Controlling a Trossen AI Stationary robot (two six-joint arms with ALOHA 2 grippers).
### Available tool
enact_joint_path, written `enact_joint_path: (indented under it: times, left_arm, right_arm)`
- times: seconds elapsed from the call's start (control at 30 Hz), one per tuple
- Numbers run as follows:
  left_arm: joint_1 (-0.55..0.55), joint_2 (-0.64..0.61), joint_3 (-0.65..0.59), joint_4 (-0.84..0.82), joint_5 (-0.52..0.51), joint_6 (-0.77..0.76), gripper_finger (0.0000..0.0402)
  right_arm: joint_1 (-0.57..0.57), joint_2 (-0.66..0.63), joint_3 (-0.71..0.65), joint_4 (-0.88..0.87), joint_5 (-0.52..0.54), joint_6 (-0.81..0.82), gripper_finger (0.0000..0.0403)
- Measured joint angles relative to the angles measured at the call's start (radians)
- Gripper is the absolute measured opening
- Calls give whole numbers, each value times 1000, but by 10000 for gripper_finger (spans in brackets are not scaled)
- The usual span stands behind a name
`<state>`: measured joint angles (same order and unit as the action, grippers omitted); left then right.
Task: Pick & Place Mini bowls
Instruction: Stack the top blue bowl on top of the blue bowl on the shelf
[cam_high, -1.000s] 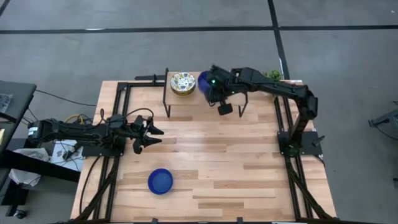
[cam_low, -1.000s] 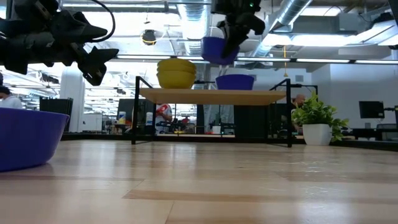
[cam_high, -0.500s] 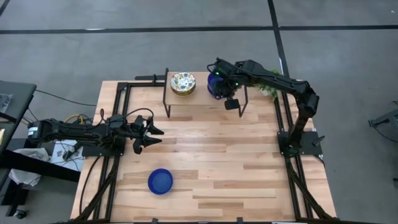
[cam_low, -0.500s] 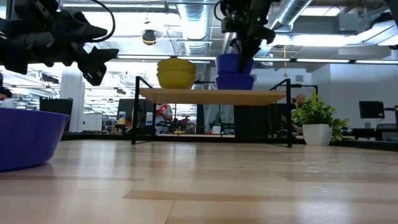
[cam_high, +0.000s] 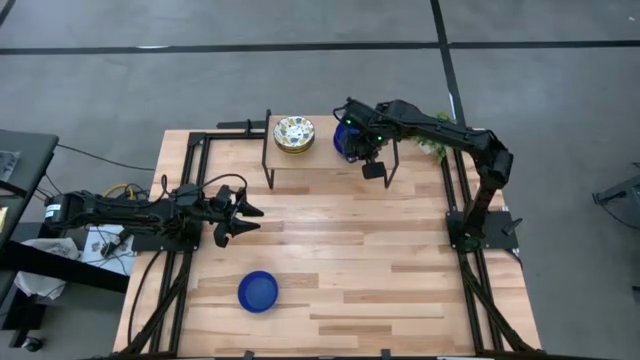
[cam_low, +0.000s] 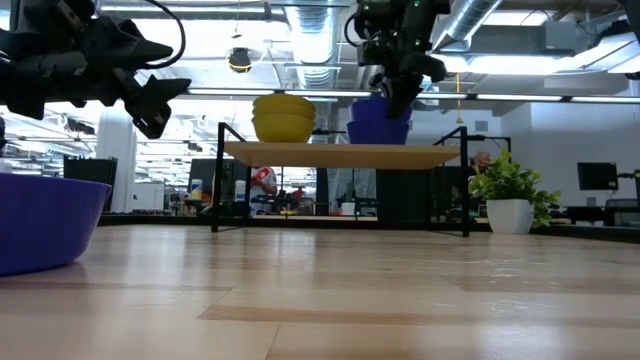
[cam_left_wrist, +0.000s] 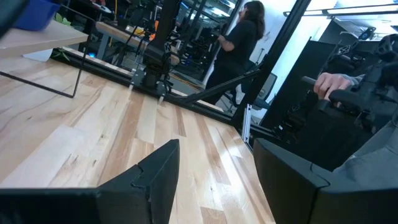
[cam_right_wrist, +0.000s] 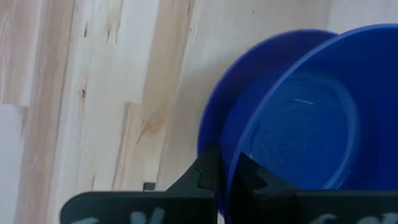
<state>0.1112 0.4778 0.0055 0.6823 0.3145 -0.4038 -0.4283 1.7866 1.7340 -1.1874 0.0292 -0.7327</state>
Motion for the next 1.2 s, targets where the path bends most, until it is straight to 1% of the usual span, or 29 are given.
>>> enact_joint_path:
  times: [0.4,0.83,1.2]
  left_arm:
    - [0,0,0,0,0,-1,204]
    - [0,0,0,0,0,3,204]
    - [0,0,0,0,0,3,204]
  right_arm:
    - [-6,0,0,30,-1,0,3]
    - [-6,0,0,44,-3,0,59]
    - [-5,-1,78,23,-1,10,68]
